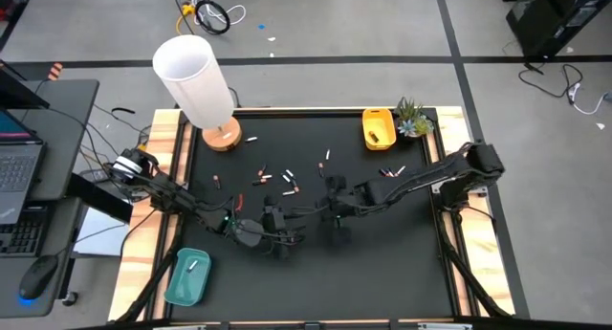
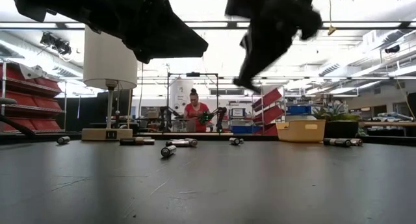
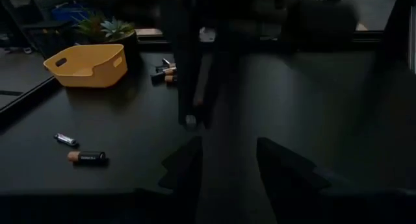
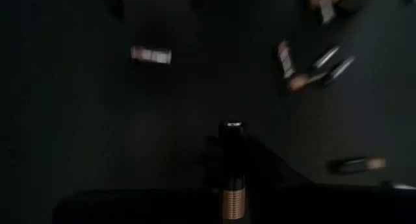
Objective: Sort batteries
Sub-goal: Put the black battery into the yellow bin
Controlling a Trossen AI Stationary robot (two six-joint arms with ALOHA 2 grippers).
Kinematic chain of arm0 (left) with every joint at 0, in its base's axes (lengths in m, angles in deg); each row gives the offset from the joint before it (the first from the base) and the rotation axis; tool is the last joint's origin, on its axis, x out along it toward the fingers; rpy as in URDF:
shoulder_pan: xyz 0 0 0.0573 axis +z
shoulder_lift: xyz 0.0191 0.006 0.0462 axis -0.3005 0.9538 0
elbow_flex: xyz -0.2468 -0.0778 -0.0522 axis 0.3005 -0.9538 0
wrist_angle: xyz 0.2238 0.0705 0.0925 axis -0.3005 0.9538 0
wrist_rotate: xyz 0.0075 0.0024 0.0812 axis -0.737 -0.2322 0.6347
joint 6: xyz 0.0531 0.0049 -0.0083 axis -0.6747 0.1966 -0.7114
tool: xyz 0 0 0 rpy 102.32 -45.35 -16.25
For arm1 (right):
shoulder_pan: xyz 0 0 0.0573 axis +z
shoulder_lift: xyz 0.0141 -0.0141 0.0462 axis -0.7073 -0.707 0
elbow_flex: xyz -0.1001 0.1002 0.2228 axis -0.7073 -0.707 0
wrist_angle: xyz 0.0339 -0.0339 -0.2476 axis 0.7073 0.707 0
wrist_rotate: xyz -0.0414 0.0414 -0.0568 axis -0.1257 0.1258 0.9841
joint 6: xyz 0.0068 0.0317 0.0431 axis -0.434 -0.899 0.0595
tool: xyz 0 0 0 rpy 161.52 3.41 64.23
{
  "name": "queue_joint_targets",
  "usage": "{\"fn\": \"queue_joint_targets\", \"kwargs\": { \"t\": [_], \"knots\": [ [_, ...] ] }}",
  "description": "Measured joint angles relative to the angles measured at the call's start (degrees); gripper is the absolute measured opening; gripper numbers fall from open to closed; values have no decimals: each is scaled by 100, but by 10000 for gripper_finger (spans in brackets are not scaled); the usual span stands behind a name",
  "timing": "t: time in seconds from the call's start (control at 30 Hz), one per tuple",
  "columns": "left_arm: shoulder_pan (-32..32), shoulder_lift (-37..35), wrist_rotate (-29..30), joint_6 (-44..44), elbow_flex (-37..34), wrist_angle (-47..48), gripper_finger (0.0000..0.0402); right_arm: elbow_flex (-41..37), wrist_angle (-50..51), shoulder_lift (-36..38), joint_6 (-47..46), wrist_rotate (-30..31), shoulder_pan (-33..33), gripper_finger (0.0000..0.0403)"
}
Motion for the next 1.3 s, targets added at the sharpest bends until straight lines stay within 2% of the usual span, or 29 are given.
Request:
{"fn": "queue_joint_targets", "kwargs": {
  "t": [0.27, 0.37, 0.5, 0.63, 0.73, 0.83, 1.1, 1.3],
  "knots": [
    [13, 0, 39, -152, 0, -84, 161, -2, -179, 649, -202, 735, 270, 23],
    [13, 0, 44, -237, 0, -279, 161, -260, -846, 890, -143, 934, 444, 23],
    [11, 0, 44, -504, 0, -639, 161, -1050, -2494, 1245, -62, 1185, 641, 23],
    [75, 0, -57, -615, 0, -895, 161, -2043, -4869, 1480, 212, 1324, 797, 23],
    [176, 0, -297, -615, 0, -1143, 161, -2593, -6506, 1405, 470, 1268, 865, 23],
    [246, 0, -426, -616, 0, -1384, 161, -2851, -7482, 1147, 553, 1030, 887, 23],
    [265, 0, -718, -739, 0, -1715, 161, -2858, -8580, 572, 1051, 1084, 971, 23],
    [267, 0, -1084, -728, 0, -1912, 161, -2852, -8798, 468, 1236, 1175, 964, 23]
  ]
}}
